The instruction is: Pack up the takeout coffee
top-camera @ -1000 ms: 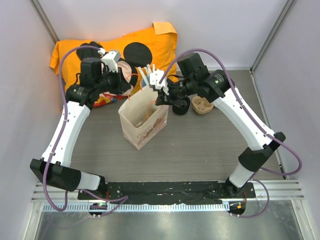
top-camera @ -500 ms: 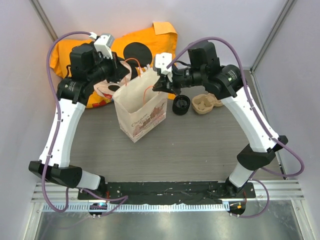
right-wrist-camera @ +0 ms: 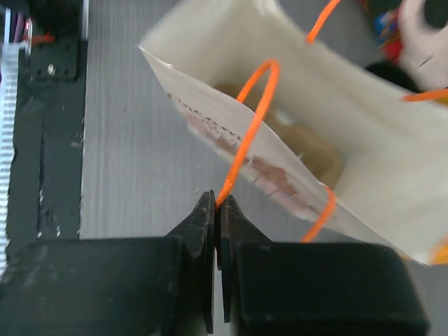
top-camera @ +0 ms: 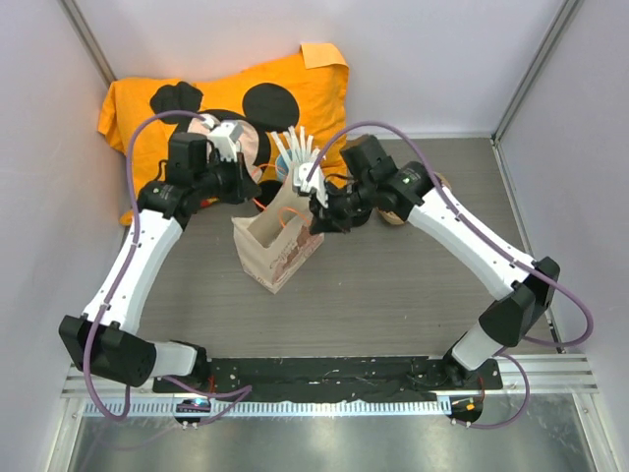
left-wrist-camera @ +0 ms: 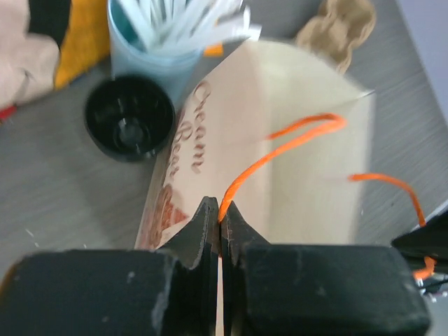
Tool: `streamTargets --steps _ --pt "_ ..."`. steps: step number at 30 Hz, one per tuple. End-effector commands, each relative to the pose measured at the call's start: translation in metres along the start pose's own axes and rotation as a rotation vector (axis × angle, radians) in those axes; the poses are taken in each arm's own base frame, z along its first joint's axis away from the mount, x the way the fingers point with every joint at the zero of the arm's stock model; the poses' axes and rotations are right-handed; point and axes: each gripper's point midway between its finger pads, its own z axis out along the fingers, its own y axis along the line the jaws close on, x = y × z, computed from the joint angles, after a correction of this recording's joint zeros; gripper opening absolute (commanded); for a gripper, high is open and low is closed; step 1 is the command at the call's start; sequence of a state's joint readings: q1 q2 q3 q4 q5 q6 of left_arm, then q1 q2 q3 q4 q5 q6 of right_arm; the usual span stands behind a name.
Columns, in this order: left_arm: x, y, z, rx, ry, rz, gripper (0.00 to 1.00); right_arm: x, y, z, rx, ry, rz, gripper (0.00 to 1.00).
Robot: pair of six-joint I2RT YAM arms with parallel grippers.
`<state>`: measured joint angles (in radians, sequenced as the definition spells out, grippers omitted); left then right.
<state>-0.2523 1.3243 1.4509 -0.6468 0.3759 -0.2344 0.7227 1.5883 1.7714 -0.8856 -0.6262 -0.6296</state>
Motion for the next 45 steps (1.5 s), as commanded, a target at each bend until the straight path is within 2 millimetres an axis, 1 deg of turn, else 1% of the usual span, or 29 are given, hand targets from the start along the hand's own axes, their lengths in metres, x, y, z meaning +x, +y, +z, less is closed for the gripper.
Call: streamTargets --steps 1,2,3,4,5,7,8,11,14,16,17,20,22,26,32,41,45 --pt "0.003 -0.009 -0.002 0.039 -0.012 0.026 0.0 -0.007 0.003 -0.007 0.034 -0.05 -0.024 0.01" --pt "-0.001 -0.009 -0.003 0.032 -0.025 0.029 0.0 -0.015 0.001 -0.011 0.046 -0.064 -0.035 0.01" --pt "-0.004 -0.009 -0.004 0.03 -0.031 0.034 0.0 -0.02 -0.001 -0.013 0.055 -0.071 -0.037 0.01" --pt "-0.012 -0.011 -0.007 0.032 -0.048 0.041 0.0 -0.023 -0.002 -0.014 0.057 -0.078 -0.031 0.01" --pt "-0.015 -0.011 -0.008 0.028 -0.055 0.043 0.0 -0.033 -0.005 -0.019 0.067 -0.097 -0.042 0.01" --pt "-0.019 -0.012 -0.009 0.024 -0.066 0.047 0.01 -0.038 -0.006 -0.02 0.067 -0.104 -0.039 0.01" --pt "-0.02 -0.011 -0.009 0.021 -0.068 0.044 0.01 -0.044 -0.006 -0.023 0.072 -0.117 -0.048 0.01" --pt "-0.025 -0.01 -0.011 0.009 -0.085 0.051 0.01 -0.047 -0.008 -0.024 0.074 -0.117 -0.049 0.01" --pt "-0.03 -0.011 -0.014 0.004 -0.101 0.057 0.02 -0.057 -0.008 -0.028 0.076 -0.137 -0.056 0.01" --pt "-0.035 -0.013 -0.017 0.006 -0.112 0.061 0.02 -0.059 -0.01 -0.029 0.077 -0.14 -0.052 0.01" --pt "-0.036 -0.013 -0.017 0.005 -0.114 0.06 0.02 -0.064 -0.01 -0.032 0.081 -0.147 -0.057 0.01" --pt "-0.045 -0.017 -0.02 0.01 -0.133 0.065 0.03 -0.065 -0.01 -0.032 0.082 -0.148 -0.056 0.01" --pt "-0.047 -0.018 -0.02 0.014 -0.136 0.065 0.03 -0.062 -0.011 -0.031 0.082 -0.14 -0.051 0.01" --pt "-0.044 -0.018 -0.019 0.019 -0.126 0.059 0.04 -0.053 -0.009 -0.027 0.07 -0.118 -0.041 0.01" --pt "-0.04 -0.019 -0.021 0.025 -0.119 0.054 0.05 -0.045 -0.005 -0.025 0.075 -0.085 -0.027 0.01" --pt "-0.041 -0.023 -0.023 0.042 -0.119 0.045 0.07 -0.022 0.016 -0.021 0.059 0.024 0.004 0.01" --pt "-0.043 -0.024 -0.023 0.046 -0.124 0.045 0.07 -0.023 0.019 -0.023 0.063 0.023 0.0 0.01"
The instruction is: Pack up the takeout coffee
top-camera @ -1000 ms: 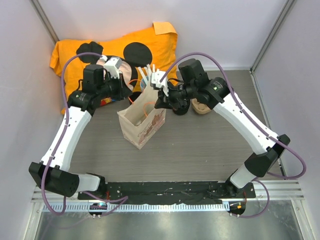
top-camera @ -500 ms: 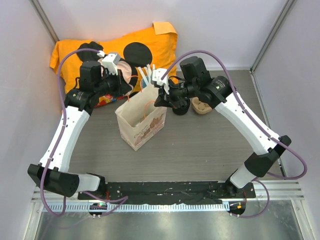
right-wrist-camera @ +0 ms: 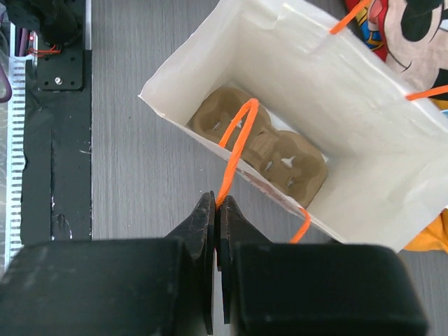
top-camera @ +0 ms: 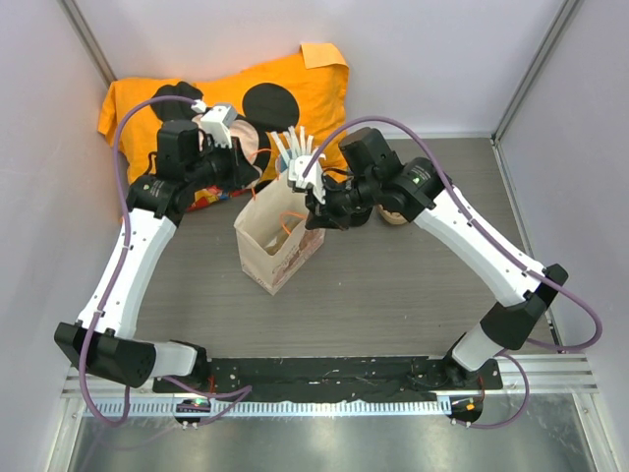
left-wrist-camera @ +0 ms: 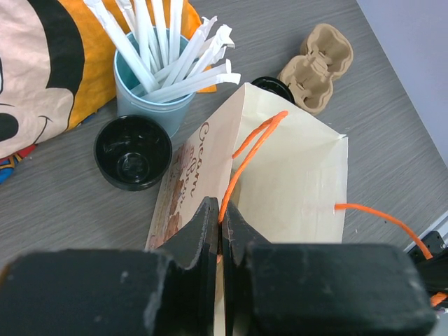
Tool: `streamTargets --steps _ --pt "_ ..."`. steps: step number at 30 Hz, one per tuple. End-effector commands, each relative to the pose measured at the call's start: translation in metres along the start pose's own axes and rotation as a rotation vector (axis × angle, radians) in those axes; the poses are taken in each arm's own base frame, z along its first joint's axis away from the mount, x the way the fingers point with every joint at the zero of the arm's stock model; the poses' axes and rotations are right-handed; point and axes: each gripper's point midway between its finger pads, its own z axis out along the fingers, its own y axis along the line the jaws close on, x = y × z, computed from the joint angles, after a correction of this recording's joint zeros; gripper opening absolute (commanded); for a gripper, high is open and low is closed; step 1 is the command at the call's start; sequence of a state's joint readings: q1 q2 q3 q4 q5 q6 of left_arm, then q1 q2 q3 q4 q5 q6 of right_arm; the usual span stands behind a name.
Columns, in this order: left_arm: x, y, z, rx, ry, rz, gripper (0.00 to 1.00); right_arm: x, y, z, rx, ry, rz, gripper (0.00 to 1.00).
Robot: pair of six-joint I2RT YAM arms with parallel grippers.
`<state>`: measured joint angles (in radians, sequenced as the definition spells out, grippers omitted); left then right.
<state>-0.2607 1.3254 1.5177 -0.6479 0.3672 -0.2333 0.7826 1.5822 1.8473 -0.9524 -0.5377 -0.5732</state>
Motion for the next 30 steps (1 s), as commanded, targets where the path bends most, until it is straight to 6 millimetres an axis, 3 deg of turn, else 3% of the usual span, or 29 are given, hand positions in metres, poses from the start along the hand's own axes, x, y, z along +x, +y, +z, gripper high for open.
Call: streamTargets --steps 1,15,19,23,30 --pt "-0.019 -0.014 -0.013 0.038 -0.063 0.014 0.07 -0.006 0.006 -0.016 0.033 -0.007 -0.015 0.01" --pt "-0.028 -0.019 -0.02 0.045 -0.079 0.019 0.08 -0.018 0.007 -0.016 0.04 -0.032 -0.033 0.02" --pt "-0.034 -0.019 -0.02 0.039 -0.092 0.028 0.0 -0.029 0.001 -0.019 0.066 -0.058 -0.05 0.01" --pt "-0.043 -0.021 -0.022 0.042 -0.113 0.033 0.0 -0.04 -0.008 -0.023 0.106 -0.081 -0.072 0.01" --pt "-0.059 -0.03 -0.031 0.056 -0.15 0.038 0.0 -0.075 -0.011 -0.047 0.146 -0.164 -0.106 0.01"
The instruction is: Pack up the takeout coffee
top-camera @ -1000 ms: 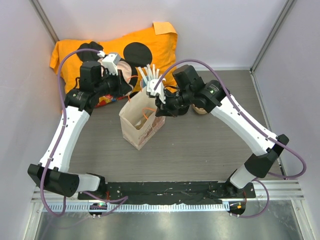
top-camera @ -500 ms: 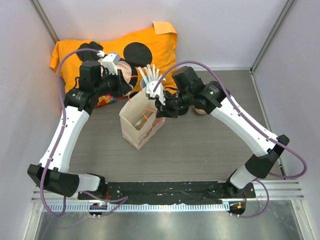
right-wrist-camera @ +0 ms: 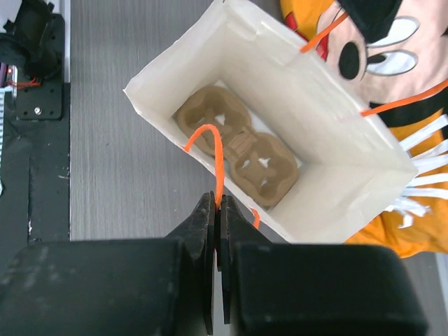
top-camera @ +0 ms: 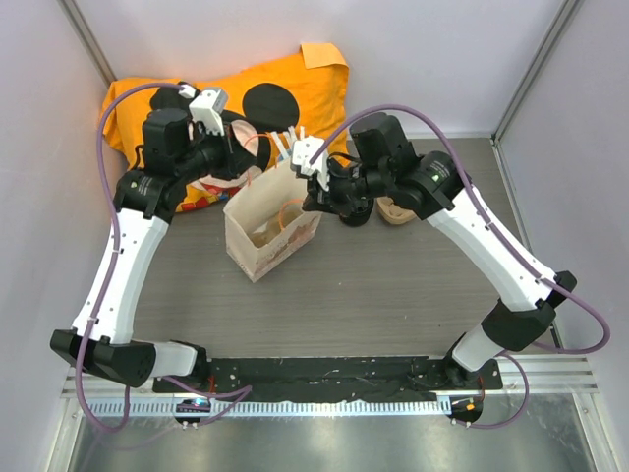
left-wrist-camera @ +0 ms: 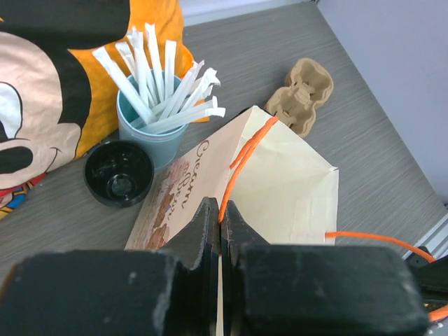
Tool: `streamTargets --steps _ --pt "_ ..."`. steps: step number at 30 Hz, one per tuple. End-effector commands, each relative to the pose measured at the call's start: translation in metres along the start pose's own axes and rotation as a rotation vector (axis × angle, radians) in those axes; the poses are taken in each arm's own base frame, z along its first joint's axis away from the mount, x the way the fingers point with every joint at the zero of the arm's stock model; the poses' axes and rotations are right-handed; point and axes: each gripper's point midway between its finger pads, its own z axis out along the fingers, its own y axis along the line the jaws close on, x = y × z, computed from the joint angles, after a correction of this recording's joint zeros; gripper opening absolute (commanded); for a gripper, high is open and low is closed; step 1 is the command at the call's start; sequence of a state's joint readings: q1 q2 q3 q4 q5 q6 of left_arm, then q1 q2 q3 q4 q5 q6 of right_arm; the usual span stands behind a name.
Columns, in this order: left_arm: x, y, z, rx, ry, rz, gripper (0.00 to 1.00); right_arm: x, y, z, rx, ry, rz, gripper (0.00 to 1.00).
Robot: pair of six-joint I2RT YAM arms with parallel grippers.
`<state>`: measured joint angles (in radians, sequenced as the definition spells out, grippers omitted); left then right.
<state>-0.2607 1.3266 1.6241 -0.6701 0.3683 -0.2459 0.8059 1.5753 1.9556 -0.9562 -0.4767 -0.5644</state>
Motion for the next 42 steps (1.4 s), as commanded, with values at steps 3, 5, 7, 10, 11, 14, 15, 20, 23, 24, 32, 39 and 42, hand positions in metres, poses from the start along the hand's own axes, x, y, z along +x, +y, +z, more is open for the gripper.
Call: streamTargets --steps 3,5,7,10,11,14,15,20,23,24,32,39,42 --pt "-0.028 -0.019 -0.016 0.05 -0.073 0.005 0.01 -0.047 -0.005 -0.032 0.063 -0.12 -0.065 0.01" --pt "-0.024 -0.023 -0.02 0.062 -0.062 -0.012 0.02 -0.047 -0.003 -0.037 0.066 -0.117 -0.071 0.01" --pt "-0.019 -0.024 -0.02 0.066 -0.047 -0.029 0.03 -0.049 -0.001 -0.043 0.065 -0.123 -0.084 0.01" --pt "-0.01 -0.021 -0.02 0.055 -0.029 -0.04 0.03 -0.04 0.002 -0.04 0.054 -0.102 -0.08 0.01" --pt "-0.006 -0.018 -0.019 0.046 -0.022 -0.041 0.04 -0.034 0.004 -0.037 0.048 -0.088 -0.072 0.01" --pt "0.014 -0.01 -0.01 0.034 0.021 -0.051 0.05 -0.001 0.014 -0.022 0.014 -0.024 -0.036 0.01" --pt "0.022 -0.007 -0.007 0.027 0.039 -0.056 0.06 0.023 0.021 -0.011 -0.008 0.021 -0.009 0.01" --pt "0.037 0.006 0.002 -0.009 0.06 -0.046 0.06 0.036 0.018 -0.002 0.022 0.028 0.005 0.01" --pt "0.029 0.005 0.001 -0.011 0.041 -0.038 0.06 0.028 0.013 -0.001 0.03 0.011 0.006 0.01" --pt "0.028 0.005 0.0 -0.013 0.036 -0.034 0.06 0.022 0.01 -0.003 0.037 -0.001 -0.001 0.01" --pt "0.029 0.008 -0.004 -0.031 0.034 -0.016 0.13 0.009 0.007 -0.002 0.024 -0.024 -0.002 0.07" --pt "0.028 0.008 -0.003 -0.032 0.034 -0.011 0.2 -0.001 0.008 -0.007 0.017 -0.043 -0.01 0.33" --pt "0.027 0.008 -0.003 -0.033 0.031 -0.01 0.22 -0.005 0.008 -0.01 0.015 -0.052 -0.017 0.46"
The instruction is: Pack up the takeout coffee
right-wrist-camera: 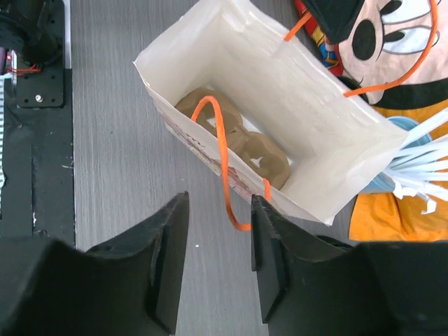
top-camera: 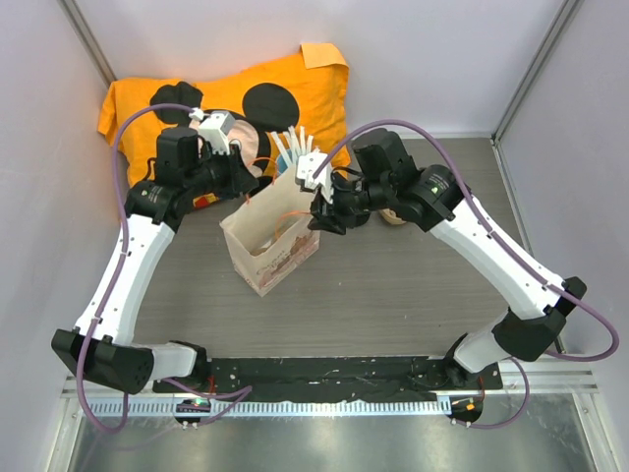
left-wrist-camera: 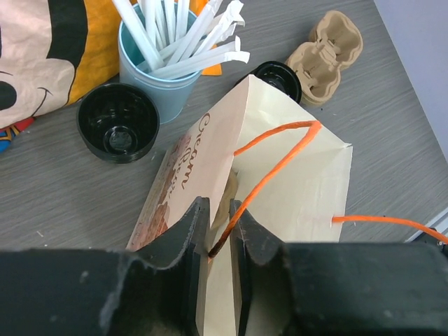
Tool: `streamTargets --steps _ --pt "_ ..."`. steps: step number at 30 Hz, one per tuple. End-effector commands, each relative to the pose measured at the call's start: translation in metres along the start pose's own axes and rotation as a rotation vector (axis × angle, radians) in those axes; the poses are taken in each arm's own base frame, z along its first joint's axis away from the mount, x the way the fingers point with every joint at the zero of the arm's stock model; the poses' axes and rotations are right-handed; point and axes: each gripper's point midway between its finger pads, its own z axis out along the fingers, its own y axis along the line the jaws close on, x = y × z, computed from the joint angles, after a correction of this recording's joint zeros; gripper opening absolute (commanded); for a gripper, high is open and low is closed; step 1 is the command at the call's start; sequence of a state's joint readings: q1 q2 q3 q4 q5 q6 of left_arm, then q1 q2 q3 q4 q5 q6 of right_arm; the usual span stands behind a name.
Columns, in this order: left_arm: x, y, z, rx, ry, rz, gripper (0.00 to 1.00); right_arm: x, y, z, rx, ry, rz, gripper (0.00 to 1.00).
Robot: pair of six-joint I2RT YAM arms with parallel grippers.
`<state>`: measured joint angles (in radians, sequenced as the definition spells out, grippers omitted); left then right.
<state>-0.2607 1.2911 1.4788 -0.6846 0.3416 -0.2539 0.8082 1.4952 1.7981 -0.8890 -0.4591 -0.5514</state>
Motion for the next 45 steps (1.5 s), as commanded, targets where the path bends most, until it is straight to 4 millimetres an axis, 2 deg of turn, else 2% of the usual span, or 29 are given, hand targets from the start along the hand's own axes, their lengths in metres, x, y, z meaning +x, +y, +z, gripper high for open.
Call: streamTargets --steps 1,5,9,16,21,33,35,41,45 --pt "-0.023 -0.009 -0.012 0.016 -0.082 0.042 0.24 -0.027 -0.002 -0.012 0.007 -0.072 -0.035 0.49" --pt "-0.025 -0.01 -0.013 0.016 -0.086 0.048 0.32 -0.035 -0.001 -0.018 0.008 -0.086 -0.046 0.66" --pt "-0.024 -0.009 -0.012 0.019 -0.083 0.05 0.42 -0.044 0.001 -0.027 0.007 -0.109 -0.056 0.77" --pt "-0.017 -0.008 -0.01 0.02 -0.063 0.069 0.57 -0.067 -0.005 -0.056 0.04 -0.178 -0.065 0.82" --pt "-0.005 -0.001 -0.008 0.004 -0.031 0.09 0.64 -0.069 -0.006 -0.069 0.051 -0.19 -0.065 0.83" --pt "0.021 0.02 0.0 -0.051 0.032 0.17 0.62 -0.051 -0.01 -0.079 0.087 -0.16 -0.057 0.83" --pt "0.023 0.022 0.001 -0.056 0.035 0.177 0.59 -0.047 -0.01 -0.08 0.093 -0.154 -0.053 0.83" --pt "0.026 0.028 0.002 -0.079 0.044 0.195 0.42 -0.044 -0.014 -0.084 0.117 -0.153 -0.049 0.83" --pt "0.027 0.033 0.002 -0.102 0.052 0.202 0.38 -0.046 -0.014 -0.087 0.12 -0.159 -0.049 0.83"
